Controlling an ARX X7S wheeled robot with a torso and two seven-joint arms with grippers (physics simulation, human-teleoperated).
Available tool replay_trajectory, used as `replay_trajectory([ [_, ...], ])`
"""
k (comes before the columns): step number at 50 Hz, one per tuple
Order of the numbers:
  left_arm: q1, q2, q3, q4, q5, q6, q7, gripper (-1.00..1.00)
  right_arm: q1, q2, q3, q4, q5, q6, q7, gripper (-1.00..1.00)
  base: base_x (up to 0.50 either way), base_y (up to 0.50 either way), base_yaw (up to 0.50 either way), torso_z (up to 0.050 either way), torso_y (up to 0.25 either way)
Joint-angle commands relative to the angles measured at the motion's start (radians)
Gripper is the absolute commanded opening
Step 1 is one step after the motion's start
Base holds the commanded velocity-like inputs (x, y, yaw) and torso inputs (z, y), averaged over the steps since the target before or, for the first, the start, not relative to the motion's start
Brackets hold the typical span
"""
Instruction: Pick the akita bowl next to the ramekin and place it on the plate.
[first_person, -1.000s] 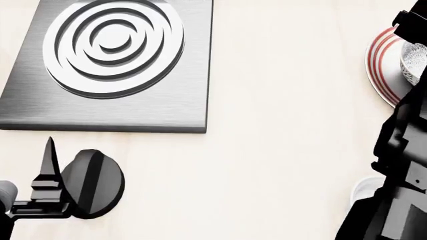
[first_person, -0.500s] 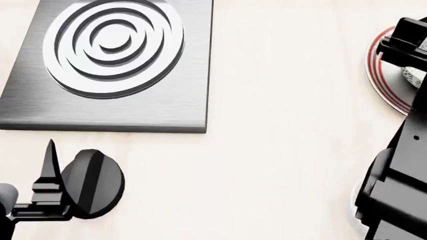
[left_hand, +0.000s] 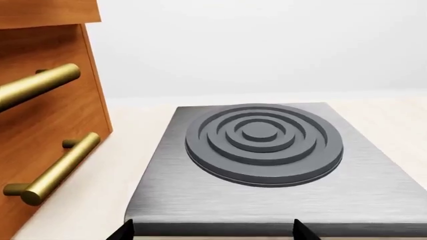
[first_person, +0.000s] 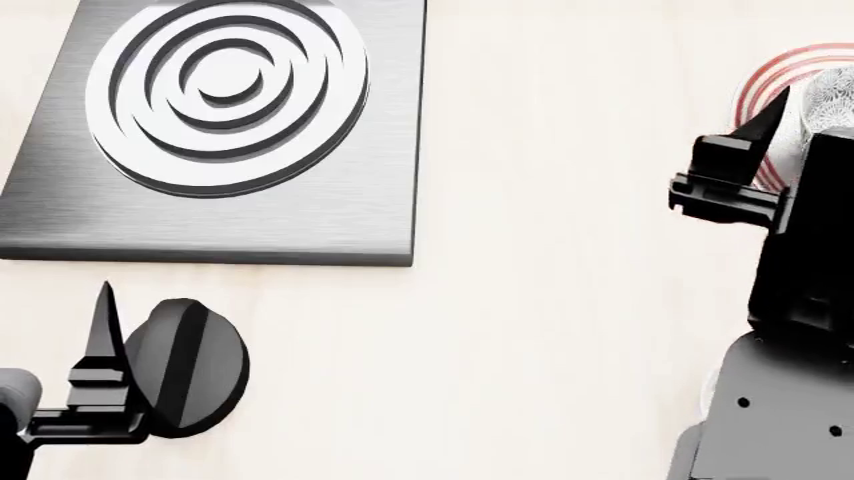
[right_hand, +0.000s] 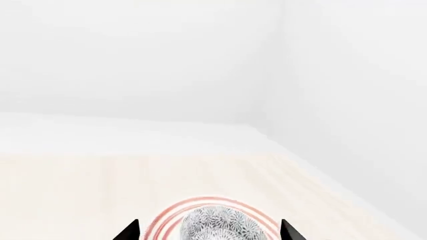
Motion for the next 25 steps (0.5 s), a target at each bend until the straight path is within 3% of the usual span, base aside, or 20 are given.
replay_trajectory([
  [1, -0.006, 0.021, -0.023, -0.004, 0.009, -0.019, 0.024, 1.00, -0.114, -0.020, -0.053, -0.106, -0.004, -0.003, -0.014, 1.00, 0.00, 0.00, 0.00, 0.000, 0.000],
  [25, 0.008, 0.020, -0.014, -0.011, 0.012, -0.003, 0.023, 1.00, -0.303, -0.011, -0.225, -0.384, 0.041, 0.037, -0.004, 1.00, 0.00, 0.00, 0.00, 0.000, 0.000],
])
